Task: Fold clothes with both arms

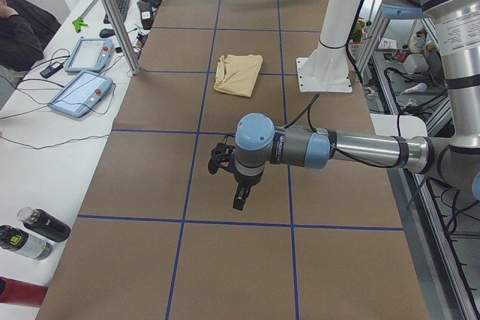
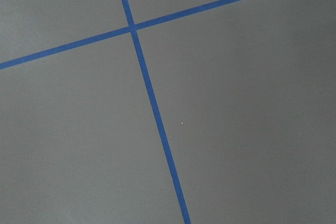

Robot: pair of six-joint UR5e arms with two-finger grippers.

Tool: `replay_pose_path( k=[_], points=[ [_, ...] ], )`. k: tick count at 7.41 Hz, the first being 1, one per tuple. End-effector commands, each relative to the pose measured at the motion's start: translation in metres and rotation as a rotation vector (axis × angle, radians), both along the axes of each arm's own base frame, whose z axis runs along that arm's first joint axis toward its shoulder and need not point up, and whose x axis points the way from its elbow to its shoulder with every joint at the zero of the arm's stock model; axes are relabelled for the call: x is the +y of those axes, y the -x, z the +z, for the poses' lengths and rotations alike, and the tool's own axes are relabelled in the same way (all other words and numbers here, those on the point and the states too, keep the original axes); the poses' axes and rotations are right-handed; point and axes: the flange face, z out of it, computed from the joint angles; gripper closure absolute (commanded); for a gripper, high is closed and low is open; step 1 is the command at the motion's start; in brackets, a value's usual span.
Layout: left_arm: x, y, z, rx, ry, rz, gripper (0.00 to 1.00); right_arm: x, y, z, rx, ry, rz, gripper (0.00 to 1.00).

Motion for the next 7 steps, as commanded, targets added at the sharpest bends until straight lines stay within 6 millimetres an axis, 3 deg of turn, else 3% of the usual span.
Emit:
replay_pose_path(
  k=[1,7],
  points=[
    [0.0025,0.0005,0.0023,-0.001,0.005,-0.001,0.0,0.0041,0.0003,0.002,-0.011,-0.021,0.009,0.0],
    [0.0032,0.0005,0.0021,-0.001,0.005,-0.001,0.0,0.004,0.0017,0.0016,-0.023,-0.008,0.023,0.0]
  ],
)
